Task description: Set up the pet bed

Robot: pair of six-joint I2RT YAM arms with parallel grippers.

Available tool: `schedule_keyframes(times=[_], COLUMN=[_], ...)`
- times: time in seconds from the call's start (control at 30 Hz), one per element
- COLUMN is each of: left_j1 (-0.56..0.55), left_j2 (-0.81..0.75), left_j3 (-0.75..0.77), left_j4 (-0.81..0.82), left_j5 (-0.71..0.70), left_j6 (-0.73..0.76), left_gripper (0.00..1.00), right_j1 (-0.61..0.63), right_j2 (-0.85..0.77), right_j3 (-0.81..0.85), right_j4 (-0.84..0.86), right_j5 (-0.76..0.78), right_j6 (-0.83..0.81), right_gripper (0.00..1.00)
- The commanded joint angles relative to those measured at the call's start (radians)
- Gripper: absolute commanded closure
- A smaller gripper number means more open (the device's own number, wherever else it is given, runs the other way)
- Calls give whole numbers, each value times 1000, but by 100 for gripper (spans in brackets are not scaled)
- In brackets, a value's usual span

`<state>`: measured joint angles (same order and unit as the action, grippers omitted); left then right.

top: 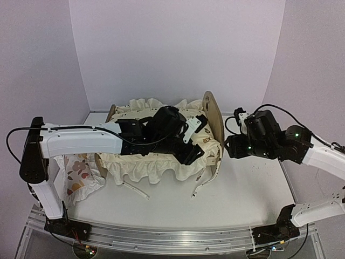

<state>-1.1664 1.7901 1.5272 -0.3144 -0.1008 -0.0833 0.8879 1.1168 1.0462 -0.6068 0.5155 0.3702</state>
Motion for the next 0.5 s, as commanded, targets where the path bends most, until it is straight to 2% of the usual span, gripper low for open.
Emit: schedule_keyframes(times=[0.0, 0.1, 0.2, 0.47], left_j1=[-30, -30, -30, -29], left_j2=[-8, 35, 104, 314], left_j3=[-96, -137, -140, -16], left_j4=[12, 82, 144, 149], left_j5=[75, 48, 37, -50], left_j6=[-66, -132, -167, -205], left_gripper=[42, 51, 54, 61], right_j1=[-2, -2, -1, -1], right_j2=[-73, -94, -99, -141], right_j3=[-49, -82, -99, -130], right_j4=[-88, -97, -112, -124], right_j5=[-63, -116, -145, -170], right_j6=[106, 141, 157, 164], right_gripper=[37, 37, 38, 39])
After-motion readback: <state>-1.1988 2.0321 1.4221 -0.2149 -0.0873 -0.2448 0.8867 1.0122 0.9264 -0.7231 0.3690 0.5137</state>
